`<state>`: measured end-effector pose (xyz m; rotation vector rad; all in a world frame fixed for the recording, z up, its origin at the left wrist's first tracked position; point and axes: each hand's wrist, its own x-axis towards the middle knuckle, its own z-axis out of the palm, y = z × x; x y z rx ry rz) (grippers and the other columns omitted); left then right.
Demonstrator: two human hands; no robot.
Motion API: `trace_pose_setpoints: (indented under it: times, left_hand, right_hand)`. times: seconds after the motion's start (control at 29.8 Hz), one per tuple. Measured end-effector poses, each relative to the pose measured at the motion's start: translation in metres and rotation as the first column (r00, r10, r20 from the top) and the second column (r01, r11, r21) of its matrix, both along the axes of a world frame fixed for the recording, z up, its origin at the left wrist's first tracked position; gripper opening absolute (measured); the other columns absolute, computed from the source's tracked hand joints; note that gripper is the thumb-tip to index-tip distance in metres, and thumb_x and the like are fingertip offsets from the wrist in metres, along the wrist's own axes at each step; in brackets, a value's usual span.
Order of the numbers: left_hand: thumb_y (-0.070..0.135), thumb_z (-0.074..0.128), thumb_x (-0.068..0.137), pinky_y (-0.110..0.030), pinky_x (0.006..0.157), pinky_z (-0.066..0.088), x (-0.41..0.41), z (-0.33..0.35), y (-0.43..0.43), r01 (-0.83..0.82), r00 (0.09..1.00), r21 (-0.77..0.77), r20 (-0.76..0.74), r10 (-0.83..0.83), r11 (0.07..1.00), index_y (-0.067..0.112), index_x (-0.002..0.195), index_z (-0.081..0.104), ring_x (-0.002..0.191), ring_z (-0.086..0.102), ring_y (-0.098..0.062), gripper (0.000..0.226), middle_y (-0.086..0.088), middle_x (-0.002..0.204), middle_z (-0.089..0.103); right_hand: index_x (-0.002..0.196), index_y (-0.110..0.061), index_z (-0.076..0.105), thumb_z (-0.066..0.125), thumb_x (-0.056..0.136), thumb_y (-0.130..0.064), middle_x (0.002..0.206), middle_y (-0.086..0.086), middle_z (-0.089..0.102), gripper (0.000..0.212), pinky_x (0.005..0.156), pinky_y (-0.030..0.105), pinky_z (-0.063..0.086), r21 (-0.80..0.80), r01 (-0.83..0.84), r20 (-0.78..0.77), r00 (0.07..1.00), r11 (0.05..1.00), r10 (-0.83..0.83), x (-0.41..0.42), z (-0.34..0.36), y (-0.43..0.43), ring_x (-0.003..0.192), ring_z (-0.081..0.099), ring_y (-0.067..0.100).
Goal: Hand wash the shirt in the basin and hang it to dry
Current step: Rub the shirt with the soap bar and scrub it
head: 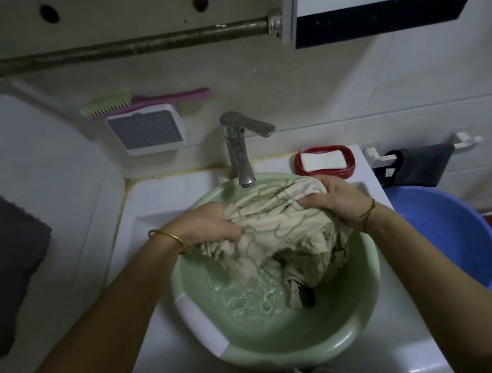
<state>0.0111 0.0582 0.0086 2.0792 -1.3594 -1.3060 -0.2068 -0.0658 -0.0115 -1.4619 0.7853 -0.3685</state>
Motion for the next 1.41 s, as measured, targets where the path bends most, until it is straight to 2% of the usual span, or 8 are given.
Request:
trace_pose_setpoints:
  times: [0.23, 0.34, 0.54, 0.67, 0.81, 0.94, 1.11, 1.41]
  left_hand:
    - [0.026, 0.073, 0.040, -0.036, 0.088, 0.053, 0.018, 0.003, 0.004, -0.003, 0.977, 0.040, -0.211, 0.012, 0.999, 0.015, 0.115, 0.055, 0.098, 0.065, -0.023, 0.078, -0.007, 0.111, 0.067]
    - [0.003, 0.064, 0.051, -0.029, 0.074, 0.056, 0.014, -0.001, 0.007, -0.164, 0.901, 0.042, -0.400, 0.167, 0.985, 0.011, 0.116, 0.055, 0.088, 0.065, -0.022, 0.066, -0.011, 0.106, 0.066]
    - [0.005, 0.047, 0.076, -0.032, 0.075, 0.057, -0.022, -0.021, -0.007, -0.576, 0.177, 0.228, -0.903, 0.392, 0.785, 0.007, 0.105, 0.061, 0.086, 0.067, -0.026, 0.032, -0.014, 0.098, 0.068]
    - [0.046, 0.042, 0.093, -0.025, 0.070, 0.055, -0.057, -0.033, -0.027, -0.710, -0.028, 0.295, -0.919, 0.393, 0.639, 0.012, 0.088, 0.061, 0.070, 0.066, -0.018, 0.040, -0.006, 0.073, 0.067]
    - [0.055, 0.041, 0.092, -0.024, 0.066, 0.052, -0.084, -0.049, -0.026, -0.710, -0.063, 0.382, -0.871, 0.487, 0.592, 0.018, 0.081, 0.058, 0.067, 0.062, -0.016, 0.042, -0.002, 0.070, 0.061]
    - [0.048, 0.052, 0.088, -0.037, 0.090, 0.052, -0.108, -0.050, -0.029, -0.671, -0.043, 0.469, -0.798, 0.601, 0.575, 0.008, 0.100, 0.069, 0.092, 0.066, -0.027, 0.045, -0.014, 0.097, 0.070]
    - [0.030, 0.046, 0.091, -0.024, 0.058, 0.052, -0.097, -0.055, -0.034, -0.764, -0.085, 0.450, -0.780, 0.620, 0.462, 0.012, 0.080, 0.061, 0.066, 0.062, -0.017, 0.026, -0.006, 0.081, 0.061]
    - [0.031, 0.055, 0.089, -0.025, 0.057, 0.052, -0.101, -0.053, -0.028, -0.782, 0.035, 0.380, -0.764, 0.644, 0.494, 0.010, 0.081, 0.063, 0.068, 0.063, -0.021, 0.024, -0.009, 0.076, 0.064]
  right_hand:
    - [0.090, -0.018, 0.065, 0.074, 0.076, -0.018, 0.097, 0.006, 0.068, 0.017, 0.091, 0.040, 0.050, -0.029, 0.183, -0.068, 0.981, 0.983, -0.184, 0.002, -0.013, -0.012, 0.096, 0.062, 0.026]
    - [0.091, -0.015, 0.064, 0.069, 0.077, -0.002, 0.093, 0.002, 0.065, 0.020, 0.087, 0.032, 0.048, 0.044, 0.321, -0.033, 0.947, 0.946, -0.320, 0.004, -0.015, -0.014, 0.095, 0.058, 0.021]
    - [0.110, -0.022, 0.061, 0.064, 0.079, -0.021, 0.108, 0.002, 0.066, 0.031, 0.090, 0.038, 0.051, -0.357, 0.255, -0.196, 0.920, 0.898, -0.339, 0.022, -0.010, 0.024, 0.094, 0.061, 0.017]
    - [0.093, -0.030, 0.060, 0.064, 0.072, -0.058, 0.094, -0.006, 0.066, 0.036, 0.078, 0.034, 0.051, -0.542, 0.006, -0.338, 0.914, 0.840, -0.225, 0.041, 0.011, 0.083, 0.085, 0.062, 0.016]
    - [0.086, -0.021, 0.066, 0.046, 0.087, -0.061, 0.089, 0.001, 0.068, 0.045, 0.067, 0.032, 0.049, -0.756, -0.016, -0.330, 0.873, 0.654, -0.360, 0.058, 0.006, 0.092, 0.082, 0.064, 0.024]
    - [0.082, -0.015, 0.065, 0.043, 0.094, -0.035, 0.080, 0.009, 0.066, 0.032, 0.062, 0.028, 0.042, -0.640, 0.160, -0.373, 0.790, 0.751, -0.486, 0.061, 0.002, 0.054, 0.080, 0.063, 0.030]
    - [0.082, -0.016, 0.068, 0.047, 0.091, -0.031, 0.078, 0.012, 0.068, 0.027, 0.066, 0.033, 0.051, -0.655, 0.052, -0.342, 0.869, 0.754, -0.357, 0.060, -0.004, 0.080, 0.076, 0.063, 0.030]
    - [0.076, -0.020, 0.065, 0.048, 0.090, -0.035, 0.073, 0.008, 0.066, 0.027, 0.062, 0.030, 0.049, -0.638, 0.072, -0.355, 0.856, 0.767, -0.376, 0.061, -0.009, 0.077, 0.071, 0.062, 0.026]
